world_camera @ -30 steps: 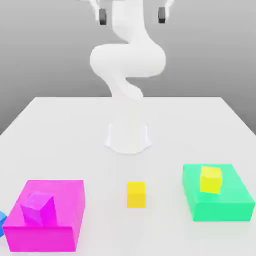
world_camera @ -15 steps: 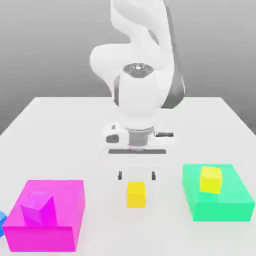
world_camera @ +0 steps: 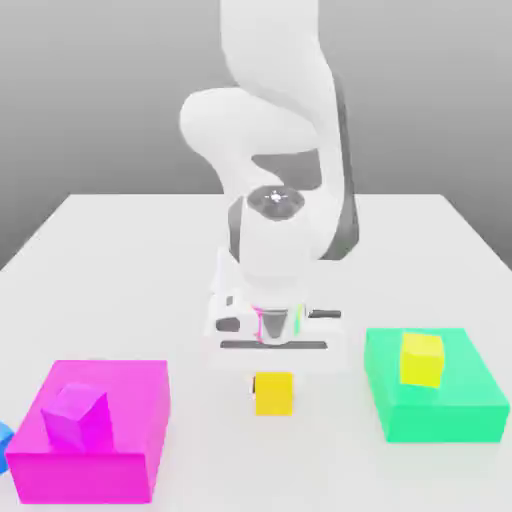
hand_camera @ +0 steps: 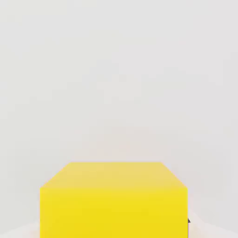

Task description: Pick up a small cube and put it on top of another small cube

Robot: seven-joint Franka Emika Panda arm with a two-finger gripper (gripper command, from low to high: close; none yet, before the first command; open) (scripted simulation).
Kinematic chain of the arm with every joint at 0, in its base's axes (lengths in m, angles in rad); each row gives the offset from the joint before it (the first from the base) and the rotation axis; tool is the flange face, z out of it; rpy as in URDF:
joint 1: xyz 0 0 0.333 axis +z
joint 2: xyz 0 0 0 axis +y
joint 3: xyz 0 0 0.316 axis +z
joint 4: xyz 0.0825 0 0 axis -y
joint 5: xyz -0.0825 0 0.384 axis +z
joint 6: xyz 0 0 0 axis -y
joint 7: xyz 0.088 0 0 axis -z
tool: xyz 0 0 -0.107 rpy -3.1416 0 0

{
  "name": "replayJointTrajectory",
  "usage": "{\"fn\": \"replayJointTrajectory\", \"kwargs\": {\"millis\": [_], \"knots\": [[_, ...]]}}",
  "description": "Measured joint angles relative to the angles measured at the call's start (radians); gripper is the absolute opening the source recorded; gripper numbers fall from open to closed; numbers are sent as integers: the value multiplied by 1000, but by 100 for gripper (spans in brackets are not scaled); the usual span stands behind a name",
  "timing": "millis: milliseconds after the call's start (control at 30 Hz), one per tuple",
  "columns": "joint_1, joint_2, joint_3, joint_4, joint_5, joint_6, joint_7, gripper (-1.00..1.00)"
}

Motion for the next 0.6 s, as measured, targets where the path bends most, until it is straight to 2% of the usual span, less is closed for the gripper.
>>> {"fn": "replayJointTrajectory", "kwargs": {"millis": [200, 533, 600], "knots": [[12, -207, 9, -25, 10, -182, -9, -100], [287, -383, 186, 229, 85, -608, -149, -100], [304, -352, 208, 242, 81, -591, -153, -100]]}}
